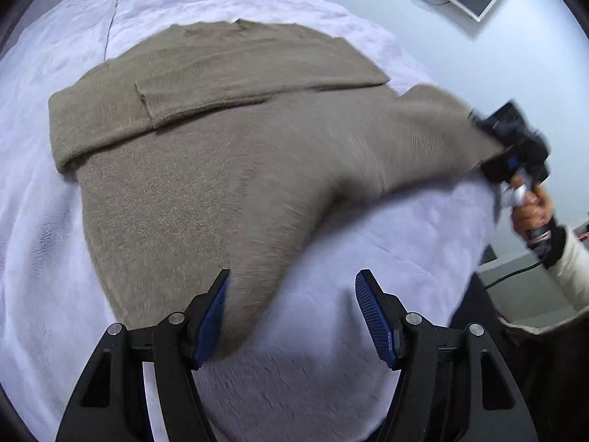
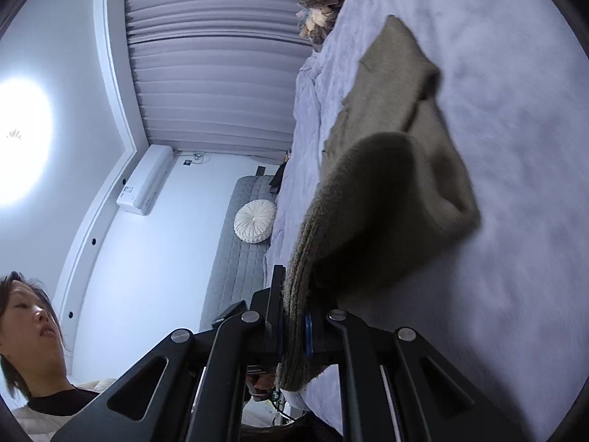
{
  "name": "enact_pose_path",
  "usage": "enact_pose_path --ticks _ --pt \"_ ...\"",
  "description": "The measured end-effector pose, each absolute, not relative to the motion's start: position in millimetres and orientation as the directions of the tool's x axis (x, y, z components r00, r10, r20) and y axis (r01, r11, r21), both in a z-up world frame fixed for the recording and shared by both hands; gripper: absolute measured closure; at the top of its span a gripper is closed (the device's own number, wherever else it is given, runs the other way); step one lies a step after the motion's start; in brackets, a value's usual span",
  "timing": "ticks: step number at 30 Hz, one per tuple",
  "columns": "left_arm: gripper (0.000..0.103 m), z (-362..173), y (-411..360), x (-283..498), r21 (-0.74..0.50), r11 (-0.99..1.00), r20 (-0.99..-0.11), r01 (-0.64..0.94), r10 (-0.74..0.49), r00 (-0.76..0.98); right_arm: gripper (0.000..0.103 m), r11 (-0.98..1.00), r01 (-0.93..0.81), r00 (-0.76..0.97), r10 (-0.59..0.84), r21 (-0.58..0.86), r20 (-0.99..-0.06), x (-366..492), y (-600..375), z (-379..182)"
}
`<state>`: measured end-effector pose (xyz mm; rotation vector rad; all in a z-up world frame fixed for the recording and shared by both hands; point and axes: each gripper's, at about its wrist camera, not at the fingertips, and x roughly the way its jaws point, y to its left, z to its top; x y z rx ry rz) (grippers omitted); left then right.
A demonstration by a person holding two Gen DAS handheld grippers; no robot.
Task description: Fold small clothes
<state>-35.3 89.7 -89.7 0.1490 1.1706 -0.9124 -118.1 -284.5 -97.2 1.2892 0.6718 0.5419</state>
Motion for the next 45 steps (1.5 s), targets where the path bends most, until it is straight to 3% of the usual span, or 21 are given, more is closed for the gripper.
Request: enact_pose_path --ticks 2,4,7,11,15,17,18,19,21,26,27,28,31,34,36,38,39,41,42,43,45 --pt "0.03 -73.5 102.9 -31.3 -0.387 0.648 -0.807 0.656 -0.582 0.098 0.093 0.184 0.045 0.716 0.68 0.982 -0.16 -132.8 -289.7 -111.7" --pt "0.017 -56.8 115.1 -19.9 -0.412 0.666 -0.772 0.622 -0.617 0.15 0.093 0.174 0.056 0.729 0.665 0.983 -0.159 -139.0 -294.0 -120.2" --pt "0.017 -49.3 113.4 8.1 -0.424 0.69 -0.759 0.587 -0.624 0.186 0.093 0.191 0.049 0.725 0.669 0.98 -0.167 -135.2 -293.0 -121.0" --pt "0.017 -64.0 65.6 42.1 -0.477 0.624 -0.768 0.619 -0.638 0.052 0.093 0.198 0.062 0.724 0.666 0.978 -0.181 -135.4 -292.0 -124.7" --pt "0.017 -92.8 3.8 55.8 -0.432 0.586 -0.846 0.686 -0.526 -0.084 0.092 0.21 0.062 0.725 0.662 0.976 -0.189 -137.5 -290.9 -124.8" --pt "0.029 -97.5 -11.6 47.5 -0.385 0.578 -0.874 0.719 -0.479 -0.083 0.092 0.212 0.064 0.727 0.66 0.975 -0.191 -138.5 -290.9 -125.0" --pt "0.055 -92.5 -12.8 38.0 -0.335 0.57 -0.883 0.75 -0.467 -0.039 0.092 0.213 0.064 0.727 0.659 0.975 -0.191 -138.7 -291.3 -124.8" --pt "0.07 -87.1 -10.0 29.3 -0.296 0.571 -0.885 0.766 -0.466 0.006 0.092 0.214 0.062 0.725 0.661 0.975 -0.191 -138.5 -291.6 -124.8" --pt "0.077 -72.0 2.5 13.5 -0.245 0.582 -0.867 0.775 -0.489 0.093 0.092 0.217 0.058 0.723 0.664 0.975 -0.191 -138.4 -291.6 -125.4" --pt "0.081 -42.7 43.6 -9.1 -0.204 0.633 -0.809 0.747 -0.539 0.236 0.092 0.214 0.061 0.715 0.672 0.975 -0.192 -135.7 -289.7 -127.8" --pt "0.096 -41.4 49.4 -9.7 -0.231 0.633 -0.796 0.739 -0.559 0.23 0.092 0.218 0.062 0.713 0.673 0.974 -0.197 -135.1 -289.4 -127.7" --pt "0.099 -44.4 48.9 -9.3 -0.259 0.632 -0.792 0.731 -0.572 0.214 0.092 0.222 0.065 0.712 0.673 0.973 -0.201 -134.2 -289.2 -127.3" --pt "0.099 -60.6 47.7 -6.1 -0.317 0.635 -0.803 0.704 -0.574 0.156 0.092 0.231 0.076 0.712 0.668 0.97 -0.215 -132.0 -288.7 -126.5" --pt "0.099 -76.9 40.2 -8.7 -0.245 0.701 -0.852 0.669 -0.485 0.196 0.092 0.258 0.106 0.705 0.662 0.96 -0.256 -130.5 -286.7 -123.0" --pt "0.099 -70.8 45.0 -8.6 -0.274 0.721 -0.832 0.636 -0.51 0.219 0.079 0.302 0.129 0.69 0.657 0.945 -0.304 -130.4 -283.9 -116.0" --pt "0.098 -62.0 49.0 -9.4 -0.248 0.747 -0.828 0.616 -0.493 0.265 0.047 0.329 0.115 0.683 0.659 0.937 -0.315 -132.6 -280.9 -105.7" --pt "0.098 -56.2 52.5 -10.0 -0.222 0.76 -0.825 0.611 -0.48 0.298 0.044 0.335 0.1 0.683 0.661 0.937 -0.31 -133.8 -279.7 -100.2" --pt "0.09 -50.9 56.1 -8.3 -0.192 0.775 -0.827 0.602 -0.458 0.326 0.044 0.363 0.09 0.677 0.661 0.927 -0.324 -133.5 -276.8 -91.8" --pt "0.048 -50.9 56.9 -6.3 -0.185 0.783 -0.83 0.594 -0.447 0.332 0.044 0.373 0.089 0.672 0.662 0.923 -0.332 -132.3 -275.2 -90.0" --pt "0.017 -49.2 59.5 -4.3 -0.172 0.801 -0.826 0.573 -0.434 0.358 0.043 0.378 0.088 0.668 0.664 0.922 -0.336 -131.2 -273.5 -89.6" --pt "0.017 -45.7 60.7 -1.8 -0.181 0.798 -0.799 0.575 -0.46 0.388 0.043 0.376 0.094 0.664 0.666 0.922 -0.339 -129.4 -271.6 -92.6"
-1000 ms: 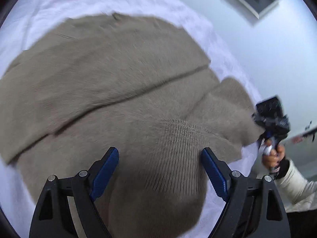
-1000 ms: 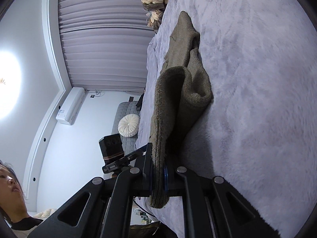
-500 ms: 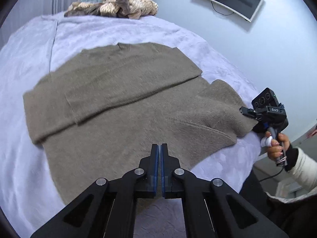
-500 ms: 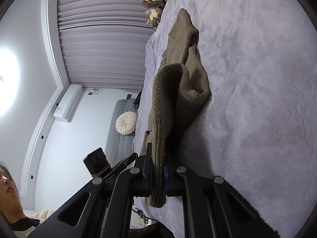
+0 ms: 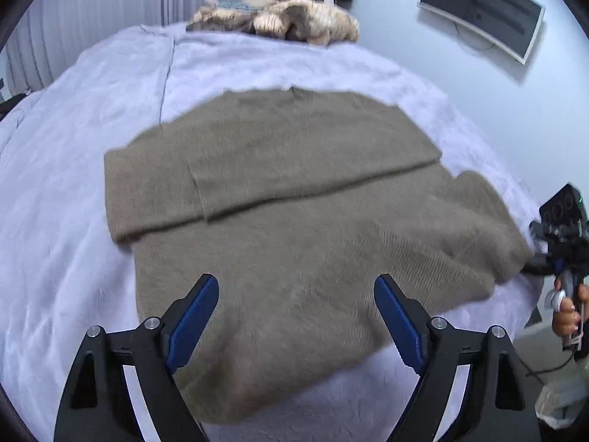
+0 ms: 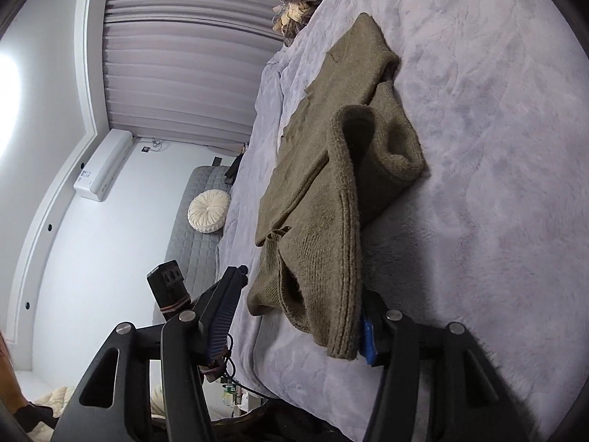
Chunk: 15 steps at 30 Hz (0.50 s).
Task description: Fold small clothes
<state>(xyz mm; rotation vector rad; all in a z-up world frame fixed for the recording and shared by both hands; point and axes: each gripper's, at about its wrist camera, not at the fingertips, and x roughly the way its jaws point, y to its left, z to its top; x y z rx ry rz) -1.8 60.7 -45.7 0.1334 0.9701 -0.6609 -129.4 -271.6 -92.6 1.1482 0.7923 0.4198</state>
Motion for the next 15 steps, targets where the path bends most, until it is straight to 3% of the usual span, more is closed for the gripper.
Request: enact_pose_path --ticks 6,7,9,10,11,15 --pt "0.019 -59.9 17.5 23.7 -0.203 0.742 -0.856 0.638 -0.452 0.253 0.043 0.372 0.103 0.675 0.655 0.922 -0.34 -129.4 -269.1 -95.1" --pt "0.044 -61.9 12.1 21.8 -0.187 0.732 -0.859 0.655 -0.445 0.252 0.045 0.376 0.108 0.676 0.651 0.92 -0.345 -130.3 -269.2 -94.6" --pt "0.094 -66.2 1.4 16.9 -0.174 0.72 -0.867 0.672 -0.436 0.243 0.063 0.408 0.133 0.673 0.632 0.903 -0.384 -130.2 -267.5 -92.3" --pt "0.094 -62.9 3.7 15.4 -0.175 0.732 -0.854 0.658 -0.446 0.269 0.087 0.433 0.149 0.667 0.619 0.889 -0.413 -131.5 -266.4 -91.6" --pt "0.094 -58.8 5.8 12.5 -0.185 0.733 -0.832 0.655 -0.471 0.292 0.096 0.45 0.158 0.664 0.61 0.879 -0.432 -133.2 -265.6 -90.8" --pt "0.094 -23.6 38.2 2.6 -0.209 0.746 -0.749 0.632 -0.538 0.387 0.096 0.451 0.079 0.693 0.616 0.889 -0.374 -137.9 -264.4 -69.0"
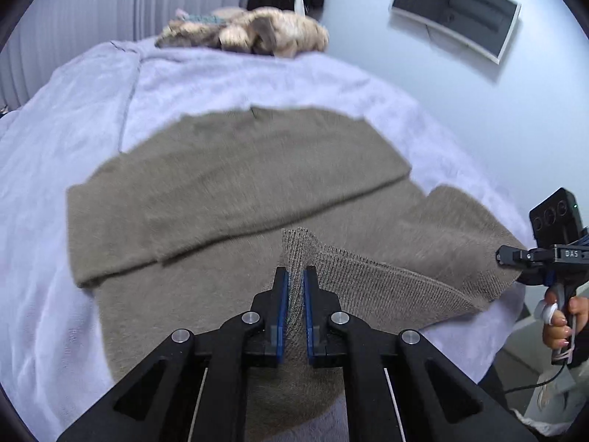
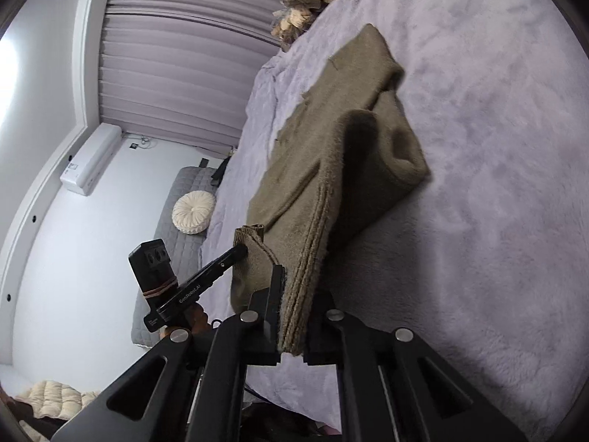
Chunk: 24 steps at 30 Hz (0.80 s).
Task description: Fold small clothes
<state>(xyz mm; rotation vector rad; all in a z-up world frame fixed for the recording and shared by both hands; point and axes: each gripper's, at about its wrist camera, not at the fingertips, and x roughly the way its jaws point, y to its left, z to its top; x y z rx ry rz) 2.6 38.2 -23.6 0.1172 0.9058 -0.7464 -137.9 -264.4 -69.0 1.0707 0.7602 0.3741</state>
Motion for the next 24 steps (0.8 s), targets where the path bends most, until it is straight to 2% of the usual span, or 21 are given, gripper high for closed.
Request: enact_pose_path --ticks 5,14,18,24 --pt "0.094 14.0 64.7 25.3 -0.171 0.803 -0.676 0.572 -0.517 0.524 0.096 0.463 -0.028 0.706 0.637 0.886 -0.311 -98.4 -263.5 -28.7" --pt "0.094 35.2 69.3 124.7 -0.116 0.894 -0.612 0.433 -0.408 0.678 0.096 0.535 -0.049 0.718 0.606 0.844 -0.343 52.5 -284.8 19.7" --pt "0.094 6.3 58.8 171.5 -0.088 0.923 -0.652 0.375 -0.338 0.679 0.096 0.549 0.055 0.692 0.581 0.834 -0.428 123.0 -292.5 -6.2" --pt "0.094 -51.4 59.2 211.3 -0.064 0.957 -0.735 0.283 -0.237 0.635 0.094 0.56 0.205 0.631 0.551 0.803 -0.546 174.2 -299.4 -76.4"
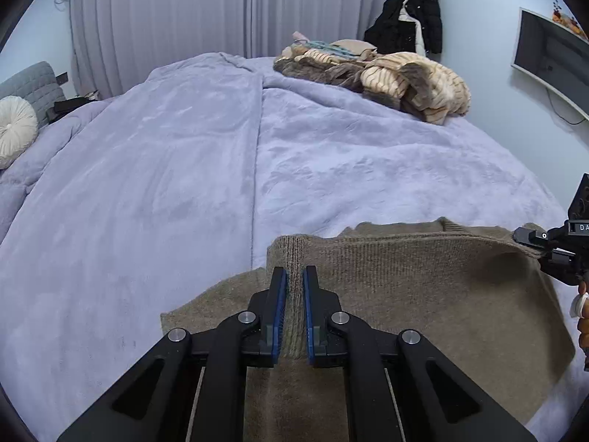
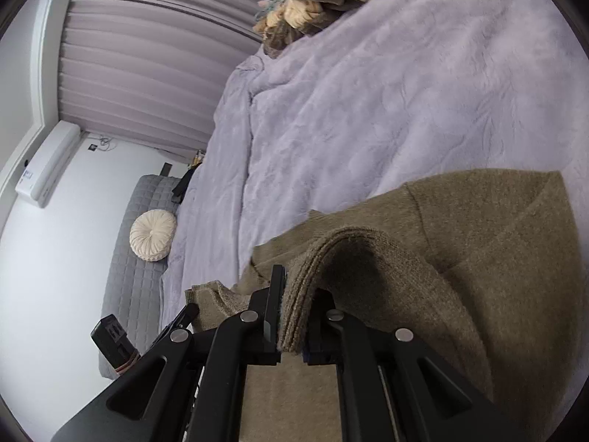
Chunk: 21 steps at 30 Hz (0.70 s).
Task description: Fold small clothes
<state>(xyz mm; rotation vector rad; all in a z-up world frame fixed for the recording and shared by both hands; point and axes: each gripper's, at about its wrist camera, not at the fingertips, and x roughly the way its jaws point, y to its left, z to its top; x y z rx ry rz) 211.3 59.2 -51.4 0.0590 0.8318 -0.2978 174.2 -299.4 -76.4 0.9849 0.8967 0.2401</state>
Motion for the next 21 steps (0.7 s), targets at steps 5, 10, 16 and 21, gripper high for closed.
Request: enact_pose_path --ticks 5,10,16,21 --pt "0.018 -57.3 95.0 217.0 -0.056 0.988 -0.739 0.143 -0.138 0.66 0.057 0.513 0.301 0.678 0.478 0.804 -0.558 174.1 -324.1 -97.6" --pt "0.017 -52.7 122.2 209.9 -0.102 0.983 -0.752 0.149 -0.175 0.635 0.042 0.521 0.309 0.734 0.402 0.796 -0.548 152.5 -353.3 -80.9" --pt "0.017 -81.9 102.7 212.5 -0.116 0.961 -0.83 0.251 -0.232 0.507 0.042 0.627 0.271 0.661 0.43 0.73 -0.615 137.1 -344.4 -74.1" --pt "0.026 -99.3 86.0 227.5 -0.148 0.951 -0.866 0.271 -0.257 0.429 0.056 0.718 0.277 0.563 0.417 0.639 -0.713 154.8 -323.7 -87.1"
